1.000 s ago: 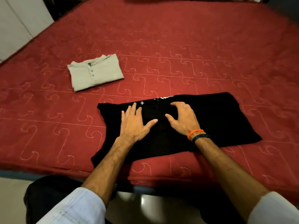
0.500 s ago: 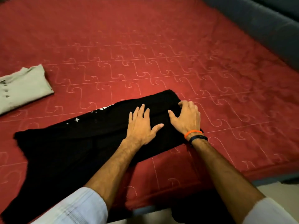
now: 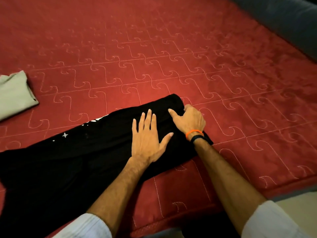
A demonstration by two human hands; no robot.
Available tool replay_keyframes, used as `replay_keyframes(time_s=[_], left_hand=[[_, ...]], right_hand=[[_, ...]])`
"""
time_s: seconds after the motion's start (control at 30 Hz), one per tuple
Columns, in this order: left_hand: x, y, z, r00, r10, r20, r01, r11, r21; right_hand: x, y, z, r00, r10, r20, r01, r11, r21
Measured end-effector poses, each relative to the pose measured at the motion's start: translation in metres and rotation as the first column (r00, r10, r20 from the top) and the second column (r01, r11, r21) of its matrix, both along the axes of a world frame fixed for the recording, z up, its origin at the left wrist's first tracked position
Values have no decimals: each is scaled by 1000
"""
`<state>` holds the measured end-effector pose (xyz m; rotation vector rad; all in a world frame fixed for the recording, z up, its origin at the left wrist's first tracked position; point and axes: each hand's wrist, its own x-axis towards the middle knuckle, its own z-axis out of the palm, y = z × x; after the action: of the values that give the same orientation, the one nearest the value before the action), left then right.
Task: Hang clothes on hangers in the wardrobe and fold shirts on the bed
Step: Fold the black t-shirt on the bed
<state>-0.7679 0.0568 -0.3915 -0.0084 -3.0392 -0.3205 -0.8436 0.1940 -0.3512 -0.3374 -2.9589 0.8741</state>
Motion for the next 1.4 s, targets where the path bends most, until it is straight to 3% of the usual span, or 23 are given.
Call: replay_keyframes(time_s=[0.13, 0.4, 0.47, 0.53, 0.6, 0.67, 0.7, 0.73, 0.8, 0.83, 0.93, 1.0, 1.07, 1.13, 1.17, 1.23, 1.3, 1.37, 1.4], left_hand=[[0, 1, 0, 1000, 2, -12, -2, 1000, -7], [-1, 0, 5, 1000, 4, 11, -4, 1000, 16], [-1, -2, 9, 1000, -8, 23, 5, 994, 112], [-1, -7, 18, 1000, 2, 13, -7, 924, 382], [2, -14, 33, 996, 84, -19, -51, 759, 649], [8, -25, 49, 971, 238, 28, -165, 576, 801], [10, -31, 55, 950, 297, 99, -225, 427, 876], [11, -37, 61, 925, 330, 187, -268, 221, 938], [20, -55, 74, 884, 300, 359, -317, -178, 931], [28, -65, 81, 875, 271, 401, -322, -292, 901], [48, -101, 87, 848, 268, 457, -317, -436, 842], [62, -124, 89, 813, 311, 493, -327, -456, 828], [72, -140, 86, 794, 307, 525, -398, -392, 830], [82, -157, 79, 771, 346, 535, -446, -307, 841], [84, -160, 78, 767, 357, 533, -453, -286, 844], [87, -167, 75, 769, 382, 513, -442, -262, 858], [88, -174, 70, 767, 401, 501, -443, -235, 865], [88, -181, 64, 762, 450, 466, -443, -163, 882], [90, -185, 63, 756, 488, 437, -459, -80, 885]], right_hand=[[1, 5, -2, 991, 107, -74, -106, 994, 23], [2, 5, 2, 973, 155, -173, -185, 966, -178], [5, 1, 8, 962, 171, -212, -214, 957, -199], [9, -6, 16, 945, 207, -252, -257, 948, -186], [15, -17, 23, 925, 250, -285, -300, 943, -147], [25, -33, 31, 893, 312, -323, -354, 932, -80], [30, -42, 35, 873, 347, -344, -382, 924, -37], [36, -52, 37, 855, 383, -349, -408, 913, 2], [54, -80, 43, 826, 465, -318, -468, 881, 71], [65, -96, 47, 808, 511, -293, -504, 857, 103], [94, -139, 52, 721, 665, -195, -665, 743, 74], [107, -159, 56, 692, 713, -115, -718, 662, -212], [114, -164, 58, 743, 665, -78, -582, 584, -565], [115, -164, 52, 820, 565, -92, -473, 578, -665], [112, -159, 47, 846, 518, -125, -483, 647, -591], [105, -147, 34, 835, 514, -193, -549, 789, -275], [102, -138, 23, 771, 623, -129, -630, 776, -14], [104, -133, 12, 713, 701, -8, -698, 711, 85], [105, -132, 8, 695, 719, 8, -715, 691, 104]])
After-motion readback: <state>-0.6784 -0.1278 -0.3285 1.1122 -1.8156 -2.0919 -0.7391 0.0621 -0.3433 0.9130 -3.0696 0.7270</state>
